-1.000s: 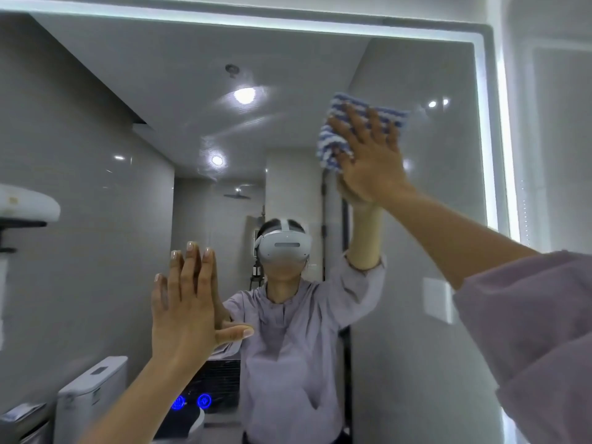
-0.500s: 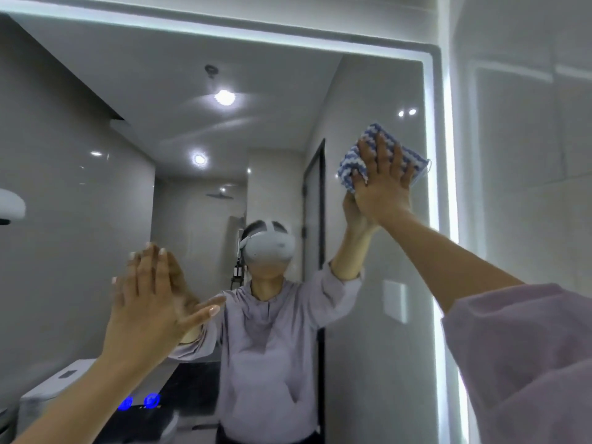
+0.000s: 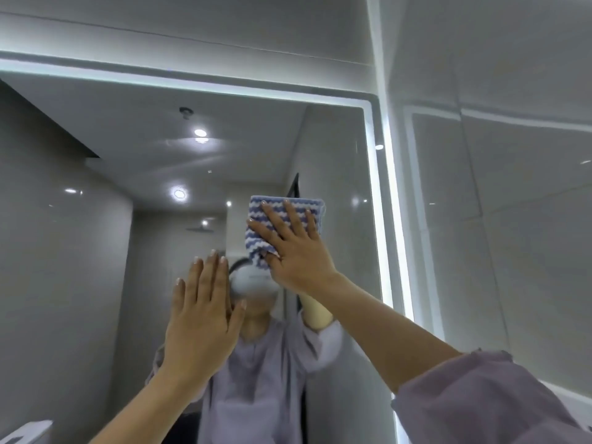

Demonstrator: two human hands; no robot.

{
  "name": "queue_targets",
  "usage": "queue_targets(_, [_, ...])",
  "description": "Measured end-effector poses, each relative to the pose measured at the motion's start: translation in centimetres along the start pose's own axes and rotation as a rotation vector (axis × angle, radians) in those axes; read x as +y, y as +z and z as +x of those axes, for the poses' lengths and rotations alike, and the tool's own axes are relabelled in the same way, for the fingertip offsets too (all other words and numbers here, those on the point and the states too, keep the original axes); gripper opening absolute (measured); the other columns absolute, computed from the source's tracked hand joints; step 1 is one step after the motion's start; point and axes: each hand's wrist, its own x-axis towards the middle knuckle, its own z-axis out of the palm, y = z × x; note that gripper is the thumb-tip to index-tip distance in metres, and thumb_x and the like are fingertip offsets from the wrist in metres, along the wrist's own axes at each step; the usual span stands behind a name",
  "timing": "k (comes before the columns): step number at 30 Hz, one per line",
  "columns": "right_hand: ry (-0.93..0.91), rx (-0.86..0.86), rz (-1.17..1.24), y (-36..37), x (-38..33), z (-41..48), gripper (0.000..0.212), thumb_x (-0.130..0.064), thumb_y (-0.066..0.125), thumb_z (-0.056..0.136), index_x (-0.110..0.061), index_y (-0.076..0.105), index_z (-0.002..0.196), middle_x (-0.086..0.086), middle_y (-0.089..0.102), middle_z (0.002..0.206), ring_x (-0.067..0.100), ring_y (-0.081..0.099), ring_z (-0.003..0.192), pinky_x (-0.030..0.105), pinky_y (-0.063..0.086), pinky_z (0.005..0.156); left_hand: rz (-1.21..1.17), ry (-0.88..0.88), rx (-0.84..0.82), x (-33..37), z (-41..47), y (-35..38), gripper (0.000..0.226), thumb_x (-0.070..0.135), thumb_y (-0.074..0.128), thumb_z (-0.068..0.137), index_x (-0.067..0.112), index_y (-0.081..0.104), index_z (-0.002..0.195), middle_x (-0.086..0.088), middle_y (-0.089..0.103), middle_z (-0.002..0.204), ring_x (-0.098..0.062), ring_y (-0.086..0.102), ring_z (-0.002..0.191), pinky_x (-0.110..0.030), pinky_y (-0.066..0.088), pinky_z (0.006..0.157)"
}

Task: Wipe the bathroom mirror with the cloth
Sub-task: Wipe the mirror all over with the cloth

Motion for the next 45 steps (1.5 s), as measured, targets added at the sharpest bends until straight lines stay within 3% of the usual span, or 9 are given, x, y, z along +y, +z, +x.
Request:
queue_targets(5, [0.117,0.081,0.011,-0.5,3.2,2.1,0.055,-0.042,0.025,0.096,-0.04,0.012,0.149,-0.01,0.003,0.16,0.024,-0.006,0.148,0.047,-0.005,0.117,0.077,0.039,0.004,-1.1,0.1,-0.2,0.082,0.063,-0.014,0.083,0.012,-0.004,0.148,-0.005,-0.009,0.157,-0.023,-0.005,0.145,-0.041,0.004,0.118])
queue_targets(9, [0.383,0.153,0.02,-0.8,7.8,2.6,0.055,-0.043,0.027,0.097,-0.036,0.014,0.15,-0.006,0.006,0.161,0.022,0.0,0.148,0.048,-0.002,0.117,0.125,0.056,-0.009,-1.1,0.2,-0.4,0.076,0.057,0.012,0.089,0.009,0.016,0.148,-0.009,0.012,0.156,-0.028,0.015,0.143,-0.044,0.017,0.115])
queue_targets(14, [0.628,0.194,0.12,-0.8,9.8,2.9,0.055,-0.04,0.024,0.1,-0.041,0.001,0.15,-0.008,-0.007,0.161,0.021,-0.011,0.147,0.046,-0.012,0.116,0.116,0.047,0.013,-1.6,0.1,0.6,0.078,0.063,-0.009,0.083,0.017,-0.017,0.146,-0.002,-0.02,0.156,-0.021,-0.018,0.144,-0.038,-0.009,0.116])
queue_targets(20, [0.745,0.186,0.116,-1.2,7.6,4.8,0.057,-0.039,0.02,0.1,-0.037,-0.006,0.15,-0.004,-0.01,0.16,0.027,-0.014,0.146,0.051,-0.014,0.112,0.082,0.038,0.045,-1.2,0.3,0.8,0.076,0.059,-0.003,0.086,0.014,-0.009,0.147,-0.006,-0.013,0.156,-0.026,-0.011,0.144,-0.041,-0.008,0.115])
queue_targets(23, [0.698,0.164,0.115,-1.9,6.3,6.6,0.058,-0.039,0.021,0.1,-0.035,-0.005,0.151,-0.004,-0.011,0.16,0.028,-0.014,0.146,0.053,-0.014,0.112,0.081,0.038,0.043,-1.3,0.2,1.0,0.075,0.058,0.0,0.087,0.014,-0.009,0.147,-0.006,-0.011,0.157,-0.027,-0.009,0.145,-0.042,-0.007,0.116])
queue_targets(28, [0.53,0.136,0.132,-2.8,1.4,10.8,0.057,-0.042,0.019,0.101,-0.033,-0.005,0.151,-0.006,-0.015,0.159,0.028,-0.018,0.145,0.049,-0.02,0.11,0.077,0.039,0.042,-0.9,0.2,0.5,0.07,0.05,0.022,0.091,0.006,0.025,0.146,-0.013,0.025,0.154,-0.032,0.026,0.141,-0.049,0.021,0.113])
queue_targets(33, [0.154,0.072,0.081,-2.6,-5.0,13.2,0.056,-0.043,0.019,0.101,-0.034,-0.005,0.151,-0.004,-0.016,0.159,0.027,-0.022,0.144,0.048,-0.027,0.105,0.078,0.046,0.056,-1.8,0.3,1.2,0.073,0.058,0.018,0.093,0.016,-0.002,0.15,-0.003,-0.003,0.159,-0.023,-0.003,0.146,-0.041,-0.003,0.117])
queue_targets(36, [0.03,0.019,0.028,-2.4,-7.1,13.8,0.056,-0.044,0.02,0.101,-0.036,-0.003,0.151,-0.004,-0.014,0.16,0.029,-0.02,0.144,0.056,-0.018,0.113,0.069,0.036,0.081,-1.8,0.4,1.2,0.074,0.058,0.024,0.092,0.017,0.0,0.149,-0.002,-0.001,0.158,-0.022,-0.002,0.144,-0.043,-0.005,0.114])
queue_targets(45, [0.016,0.024,0.014,-2.8,-2.4,12.7,0.053,-0.048,0.019,0.101,-0.044,-0.002,0.149,-0.013,-0.012,0.159,0.021,-0.017,0.146,0.045,-0.017,0.113,0.05,0.056,0.092,-1.9,0.2,1.2,0.073,0.058,0.019,0.091,0.016,0.004,0.149,-0.002,0.007,0.158,-0.024,0.008,0.146,-0.04,0.0,0.119])
